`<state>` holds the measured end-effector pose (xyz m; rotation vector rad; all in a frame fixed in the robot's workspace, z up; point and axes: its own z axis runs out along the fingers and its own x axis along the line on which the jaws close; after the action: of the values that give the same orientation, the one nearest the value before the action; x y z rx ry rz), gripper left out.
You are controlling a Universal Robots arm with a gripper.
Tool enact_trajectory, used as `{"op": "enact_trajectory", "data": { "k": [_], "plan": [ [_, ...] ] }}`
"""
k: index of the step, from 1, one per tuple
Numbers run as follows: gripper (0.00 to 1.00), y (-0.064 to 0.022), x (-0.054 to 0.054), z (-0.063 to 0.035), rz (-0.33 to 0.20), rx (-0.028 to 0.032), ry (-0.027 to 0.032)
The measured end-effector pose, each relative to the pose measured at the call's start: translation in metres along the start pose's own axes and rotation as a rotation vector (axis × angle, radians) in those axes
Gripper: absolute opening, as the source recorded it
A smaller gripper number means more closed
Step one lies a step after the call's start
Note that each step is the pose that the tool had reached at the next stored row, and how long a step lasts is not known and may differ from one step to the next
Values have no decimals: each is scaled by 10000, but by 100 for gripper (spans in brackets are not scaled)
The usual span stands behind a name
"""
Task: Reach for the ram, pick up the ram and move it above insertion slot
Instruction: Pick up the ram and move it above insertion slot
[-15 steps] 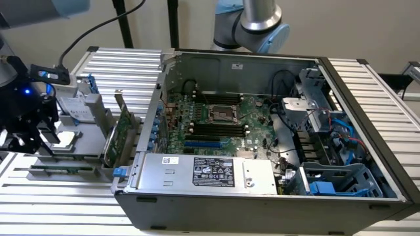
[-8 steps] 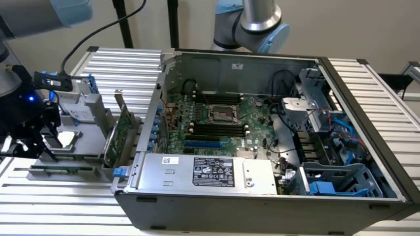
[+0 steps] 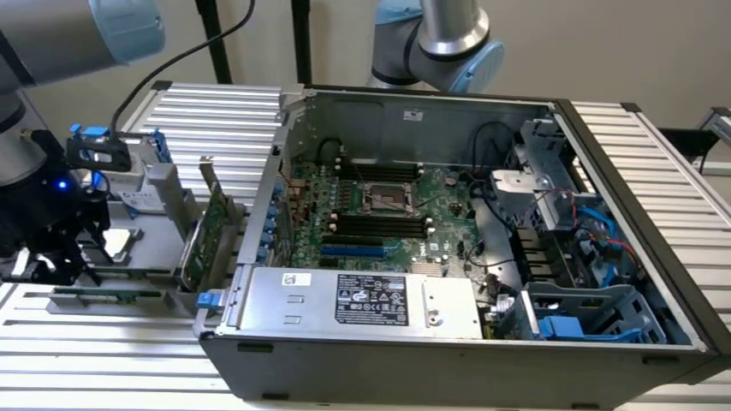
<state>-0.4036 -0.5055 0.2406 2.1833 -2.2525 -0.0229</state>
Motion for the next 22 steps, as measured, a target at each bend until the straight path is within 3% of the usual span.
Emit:
{"op": "enact_trajectory", "data": {
  "k": [22],
  "plan": [
    [36, -35, 37, 399, -324, -3, 8]
  ]
}}
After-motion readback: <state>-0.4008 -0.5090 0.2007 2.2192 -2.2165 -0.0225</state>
